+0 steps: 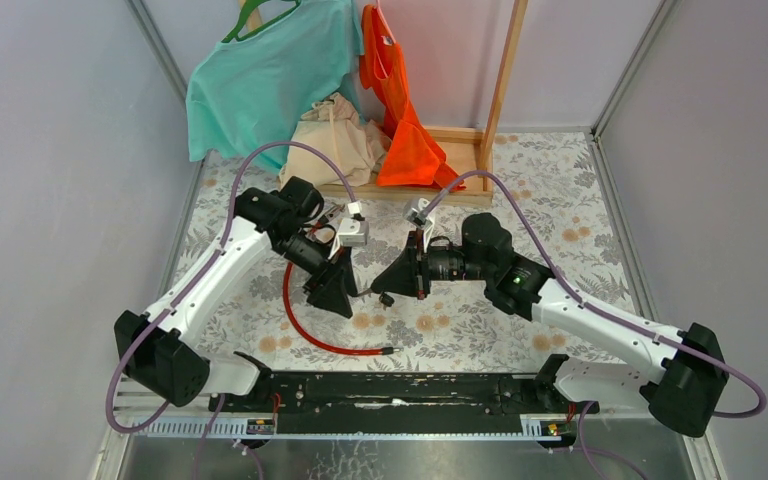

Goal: Unlock with the key

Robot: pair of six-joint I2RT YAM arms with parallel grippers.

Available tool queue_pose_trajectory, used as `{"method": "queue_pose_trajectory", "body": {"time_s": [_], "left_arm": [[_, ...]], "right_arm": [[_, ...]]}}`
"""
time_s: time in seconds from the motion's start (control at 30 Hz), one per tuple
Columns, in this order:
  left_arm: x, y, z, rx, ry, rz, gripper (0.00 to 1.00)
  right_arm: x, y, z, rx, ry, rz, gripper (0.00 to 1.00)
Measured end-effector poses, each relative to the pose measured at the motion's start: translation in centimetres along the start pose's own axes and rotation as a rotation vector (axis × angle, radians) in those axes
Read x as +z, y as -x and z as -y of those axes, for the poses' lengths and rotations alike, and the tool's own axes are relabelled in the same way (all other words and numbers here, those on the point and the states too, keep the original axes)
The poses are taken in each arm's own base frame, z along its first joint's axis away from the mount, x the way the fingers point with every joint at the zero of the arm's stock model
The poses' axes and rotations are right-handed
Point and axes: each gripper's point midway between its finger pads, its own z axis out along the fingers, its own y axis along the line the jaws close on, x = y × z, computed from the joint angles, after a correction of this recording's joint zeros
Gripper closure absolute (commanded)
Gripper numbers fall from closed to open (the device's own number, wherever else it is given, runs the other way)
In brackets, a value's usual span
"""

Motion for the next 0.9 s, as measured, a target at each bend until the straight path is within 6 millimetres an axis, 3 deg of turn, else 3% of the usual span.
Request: {"method": "queue_pose_trajectory", "body": {"time_s": [0.17, 0.27, 0.43, 0.7, 0.8, 0.9], "left_arm": [[0.2, 0.5, -0.5, -0.01, 0.0, 0.018, 0.43], [0.3, 0.8, -0.9, -0.014, -0.003, 0.027, 0.55], [0.4, 1.1, -1.1, -0.011, -0.004, 0.039, 0.82], [0.9, 1.0, -1.4, -0.024, -0.002, 0.044, 1.0], [1.0, 0.8, -1.7, -0.025, 0.017, 0.046, 1.0], [1.0, 1.0, -2.5, 0.013, 0.062, 0.045, 1.0]], "right_arm": [[0.4, -0.5, 0.3, 0.024, 0.001, -0.017, 1.0], [0.6, -0.8, 0.5, 0.036, -0.002, -0.026, 1.0], [0.6, -0.7, 0.5, 0.038, -0.001, -0.023, 1.0], [0.9, -1.0, 1.1, 0.061, -0.022, -0.027, 0.98], [1.0, -1.0, 1.5, 0.078, -0.042, -0.025, 0.63], [1.0, -0.7, 1.9, 0.106, -0.072, -0.007, 0.38]]}}
